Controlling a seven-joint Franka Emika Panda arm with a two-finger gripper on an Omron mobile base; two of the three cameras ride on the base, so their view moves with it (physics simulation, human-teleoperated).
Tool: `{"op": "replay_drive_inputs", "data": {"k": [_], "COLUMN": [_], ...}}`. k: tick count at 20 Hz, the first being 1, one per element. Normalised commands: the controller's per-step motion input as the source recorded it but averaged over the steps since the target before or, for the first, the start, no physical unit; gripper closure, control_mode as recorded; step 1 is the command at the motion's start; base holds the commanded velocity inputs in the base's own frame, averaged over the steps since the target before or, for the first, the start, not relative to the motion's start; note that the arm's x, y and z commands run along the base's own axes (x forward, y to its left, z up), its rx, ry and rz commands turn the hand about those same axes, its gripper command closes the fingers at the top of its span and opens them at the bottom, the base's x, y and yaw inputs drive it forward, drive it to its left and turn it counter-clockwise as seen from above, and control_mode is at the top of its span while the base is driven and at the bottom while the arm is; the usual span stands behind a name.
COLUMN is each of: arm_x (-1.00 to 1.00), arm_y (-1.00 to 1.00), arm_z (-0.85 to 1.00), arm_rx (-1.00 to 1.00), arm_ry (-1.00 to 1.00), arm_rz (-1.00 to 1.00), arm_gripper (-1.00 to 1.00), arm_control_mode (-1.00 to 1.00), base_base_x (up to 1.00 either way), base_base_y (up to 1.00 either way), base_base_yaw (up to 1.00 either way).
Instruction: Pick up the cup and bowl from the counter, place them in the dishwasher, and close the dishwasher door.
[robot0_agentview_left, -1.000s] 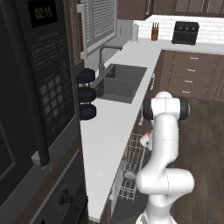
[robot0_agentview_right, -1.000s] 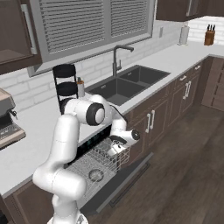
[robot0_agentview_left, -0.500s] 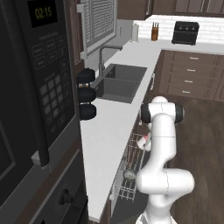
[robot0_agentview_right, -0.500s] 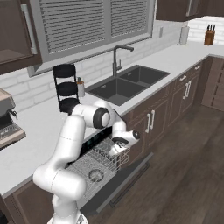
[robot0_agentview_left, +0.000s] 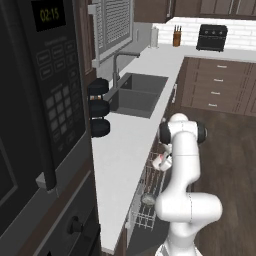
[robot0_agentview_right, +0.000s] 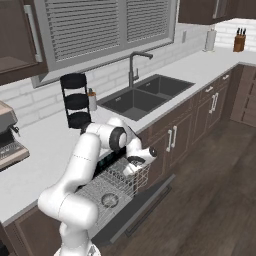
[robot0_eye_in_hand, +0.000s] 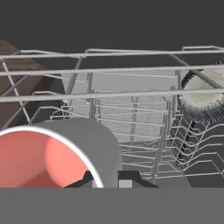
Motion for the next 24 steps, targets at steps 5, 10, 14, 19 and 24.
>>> {"op": "replay_drive_inputs", "data": {"k": [5, 10, 14, 19, 24], "arm_x": [0.23, 0.21, 0.2, 0.08, -0.16], "arm_y": [0.0, 0.0, 0.05, 0.0, -0.02], "arm_z": [-0.55, -0.53, -0.28, -0.21, 0.03], "arm_rx": [0.01, 0.0, 0.0, 0.0, 0.01], "arm_ry": [0.0, 0.03, 0.13, 0.08, -0.03], "arm_rz": [0.0, 0.0, 0.0, 0.0, 0.0], "arm_gripper": [1.0, 1.0, 1.0, -1.0, -1.0], "arm_control_mode": [-1.0, -1.0, -1.0, -1.0, -1.0], "base_base_x": [0.0, 0.0, 0.0, 0.0, 0.0], "base_base_y": [0.0, 0.0, 0.0, 0.0, 0.0], "base_base_yaw": [0.0, 0.0, 0.0, 0.0, 0.0]}}
